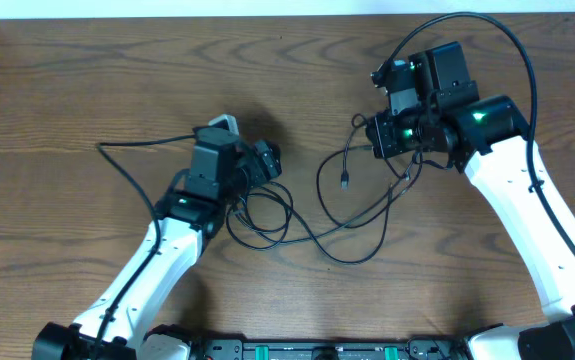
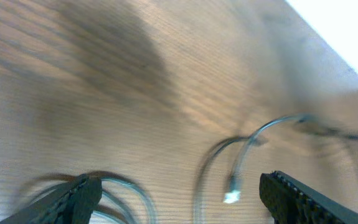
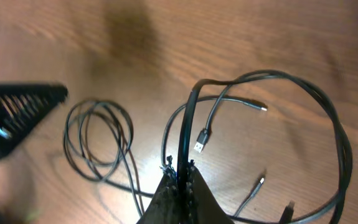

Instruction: Untangle cables

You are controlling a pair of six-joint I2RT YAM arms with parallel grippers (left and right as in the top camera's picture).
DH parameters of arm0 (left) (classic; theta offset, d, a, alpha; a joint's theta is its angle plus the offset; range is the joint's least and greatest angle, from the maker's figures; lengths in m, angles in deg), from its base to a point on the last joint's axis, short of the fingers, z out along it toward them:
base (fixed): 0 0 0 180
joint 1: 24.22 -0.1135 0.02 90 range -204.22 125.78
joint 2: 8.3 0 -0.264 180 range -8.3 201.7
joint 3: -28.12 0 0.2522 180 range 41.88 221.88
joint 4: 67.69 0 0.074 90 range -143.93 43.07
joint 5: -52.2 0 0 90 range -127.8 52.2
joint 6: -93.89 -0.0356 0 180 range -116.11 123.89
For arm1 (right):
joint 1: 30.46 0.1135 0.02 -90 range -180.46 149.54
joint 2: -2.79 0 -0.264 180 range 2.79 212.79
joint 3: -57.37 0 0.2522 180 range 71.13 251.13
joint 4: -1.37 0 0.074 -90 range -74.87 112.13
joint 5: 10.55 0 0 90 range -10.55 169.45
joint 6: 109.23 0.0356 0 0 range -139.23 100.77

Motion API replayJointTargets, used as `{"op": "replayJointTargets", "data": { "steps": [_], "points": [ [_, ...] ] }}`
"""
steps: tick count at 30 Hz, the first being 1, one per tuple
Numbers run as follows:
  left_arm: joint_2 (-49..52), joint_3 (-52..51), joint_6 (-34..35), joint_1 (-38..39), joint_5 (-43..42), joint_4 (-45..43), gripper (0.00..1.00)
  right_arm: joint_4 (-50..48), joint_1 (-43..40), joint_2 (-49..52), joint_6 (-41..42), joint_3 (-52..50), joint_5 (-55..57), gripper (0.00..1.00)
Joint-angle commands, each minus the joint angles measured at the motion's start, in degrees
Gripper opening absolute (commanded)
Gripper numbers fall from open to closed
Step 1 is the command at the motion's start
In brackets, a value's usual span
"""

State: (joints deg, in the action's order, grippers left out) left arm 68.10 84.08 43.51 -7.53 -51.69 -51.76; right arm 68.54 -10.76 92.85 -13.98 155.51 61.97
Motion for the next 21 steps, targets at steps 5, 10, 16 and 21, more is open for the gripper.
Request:
{"op": "replayJointTargets", "data": {
  "steps": [5, 10, 16, 21],
  "points": [
    [3.9, 0.2, 26.0, -3.0, -29.3, -14.5, 0.87, -0.3, 0.3, 0.2, -6.8, 0.5, -9.1, 0.01],
    [8.0, 0.2, 42.4, -2.8, -33.9, -24.5, 0.86, 0.0, 0.6, 0.2, -6.8, 0.5, -9.4, 0.01],
    [11.3, 0.2, 56.1, -1.6, -33.0, -24.6, 0.84, 0.3, 0.7, 0.2, -7.8, 0.5, -12.7, 0.01],
    [11.6, 0.2, 67.8, -1.2, -33.1, -24.6, 0.83, 0.1, 1.5, 0.2, -10.2, 0.5, -14.1, 0.01]
  ]
}}
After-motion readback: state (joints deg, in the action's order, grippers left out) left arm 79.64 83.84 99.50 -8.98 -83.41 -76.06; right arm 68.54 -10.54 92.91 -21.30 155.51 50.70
